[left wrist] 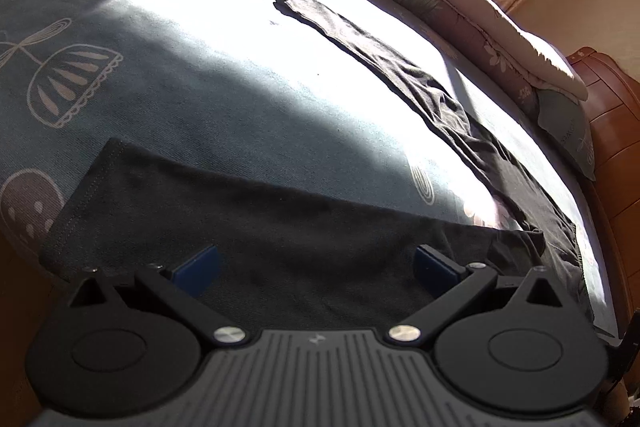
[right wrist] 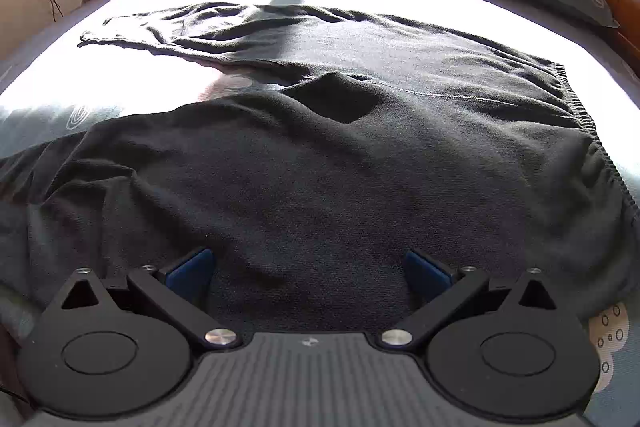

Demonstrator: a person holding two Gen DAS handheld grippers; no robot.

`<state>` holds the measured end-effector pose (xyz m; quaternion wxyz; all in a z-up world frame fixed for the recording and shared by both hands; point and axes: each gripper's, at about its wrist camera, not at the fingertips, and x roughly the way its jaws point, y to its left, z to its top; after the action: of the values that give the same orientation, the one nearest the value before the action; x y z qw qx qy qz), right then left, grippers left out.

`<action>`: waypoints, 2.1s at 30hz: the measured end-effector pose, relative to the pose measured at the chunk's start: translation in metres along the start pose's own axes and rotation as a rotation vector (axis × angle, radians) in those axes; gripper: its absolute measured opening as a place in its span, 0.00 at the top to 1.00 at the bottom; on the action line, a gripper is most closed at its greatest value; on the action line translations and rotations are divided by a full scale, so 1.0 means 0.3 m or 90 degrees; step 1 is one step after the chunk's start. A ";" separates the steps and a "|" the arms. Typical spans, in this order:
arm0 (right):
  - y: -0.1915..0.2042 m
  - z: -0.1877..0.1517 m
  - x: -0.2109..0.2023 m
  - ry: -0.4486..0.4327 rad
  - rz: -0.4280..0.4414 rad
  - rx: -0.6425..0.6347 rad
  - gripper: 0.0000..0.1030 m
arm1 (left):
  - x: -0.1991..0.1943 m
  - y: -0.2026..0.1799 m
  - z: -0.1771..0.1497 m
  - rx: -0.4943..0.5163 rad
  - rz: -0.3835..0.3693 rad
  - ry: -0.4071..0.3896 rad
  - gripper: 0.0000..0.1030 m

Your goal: Fold clothes

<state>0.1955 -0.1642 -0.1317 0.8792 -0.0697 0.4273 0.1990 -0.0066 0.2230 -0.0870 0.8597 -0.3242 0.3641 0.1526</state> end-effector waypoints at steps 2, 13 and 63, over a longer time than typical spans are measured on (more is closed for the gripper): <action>-0.003 0.000 -0.004 -0.002 0.003 0.004 0.00 | 0.037 -0.011 -0.017 -0.003 0.009 0.017 0.01; 0.075 0.162 0.014 -0.066 0.101 -0.035 0.00 | 0.052 0.008 -0.039 -0.014 0.004 0.018 0.01; 0.368 0.304 0.220 0.001 0.296 -0.114 0.00 | 0.052 0.015 -0.046 0.002 -0.010 0.004 0.00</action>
<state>0.2530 -0.0177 -0.1208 0.7996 -0.0473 0.4131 0.4333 -0.0055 0.2175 -0.1075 0.8602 -0.3261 0.3644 0.1443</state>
